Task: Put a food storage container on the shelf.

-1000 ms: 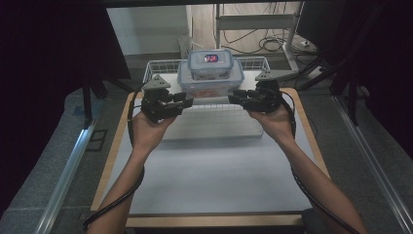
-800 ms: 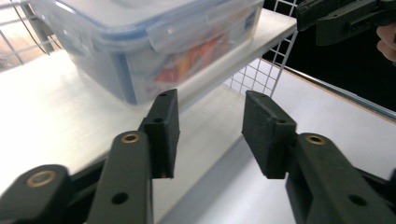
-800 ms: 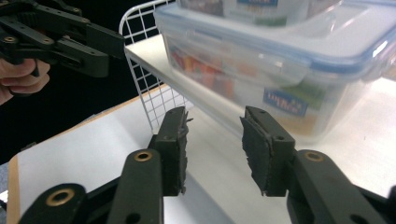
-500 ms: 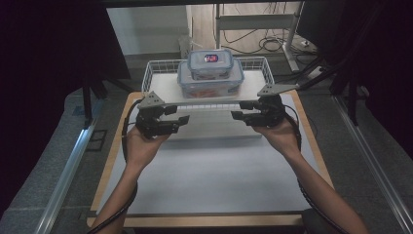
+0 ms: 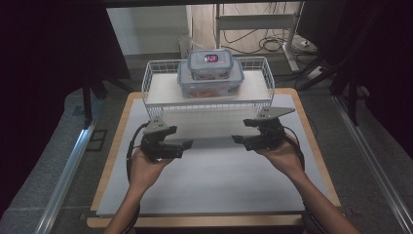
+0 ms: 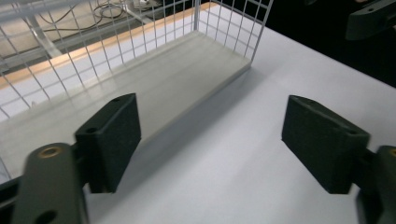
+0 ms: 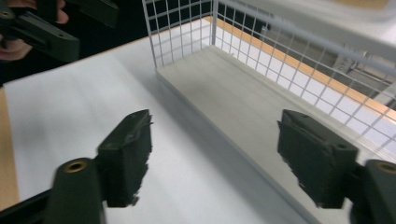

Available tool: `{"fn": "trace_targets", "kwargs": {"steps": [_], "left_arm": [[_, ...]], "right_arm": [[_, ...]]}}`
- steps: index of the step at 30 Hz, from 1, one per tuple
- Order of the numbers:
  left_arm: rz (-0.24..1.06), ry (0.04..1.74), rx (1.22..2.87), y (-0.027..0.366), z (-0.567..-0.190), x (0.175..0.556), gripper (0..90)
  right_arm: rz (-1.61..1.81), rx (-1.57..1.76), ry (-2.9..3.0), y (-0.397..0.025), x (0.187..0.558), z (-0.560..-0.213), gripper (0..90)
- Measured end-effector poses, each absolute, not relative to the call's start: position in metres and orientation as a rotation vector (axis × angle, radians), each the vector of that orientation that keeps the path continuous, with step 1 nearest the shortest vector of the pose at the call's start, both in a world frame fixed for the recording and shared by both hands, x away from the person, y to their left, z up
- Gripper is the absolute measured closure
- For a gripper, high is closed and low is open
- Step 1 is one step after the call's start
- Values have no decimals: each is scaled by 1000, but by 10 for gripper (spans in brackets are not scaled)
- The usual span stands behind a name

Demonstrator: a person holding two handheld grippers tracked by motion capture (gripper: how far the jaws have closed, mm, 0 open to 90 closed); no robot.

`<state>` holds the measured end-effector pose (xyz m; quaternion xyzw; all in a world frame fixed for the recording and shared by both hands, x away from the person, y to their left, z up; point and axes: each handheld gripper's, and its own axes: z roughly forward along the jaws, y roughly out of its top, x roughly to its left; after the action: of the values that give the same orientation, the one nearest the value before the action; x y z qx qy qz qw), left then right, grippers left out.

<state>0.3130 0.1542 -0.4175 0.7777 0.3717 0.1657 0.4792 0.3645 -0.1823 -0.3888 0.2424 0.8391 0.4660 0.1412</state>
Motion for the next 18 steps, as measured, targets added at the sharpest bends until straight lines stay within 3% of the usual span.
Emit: {"fn": "trace_targets", "kwargs": {"steps": [7,18], "left_arm": [[404,908,1908,154,-434,295,100],[424,902,1917,157,-448,269,32]], "right_arm": [[1332,709,2403,-192,350,-405,148],[1315,748,2403,-211,334,-426,86]]}}
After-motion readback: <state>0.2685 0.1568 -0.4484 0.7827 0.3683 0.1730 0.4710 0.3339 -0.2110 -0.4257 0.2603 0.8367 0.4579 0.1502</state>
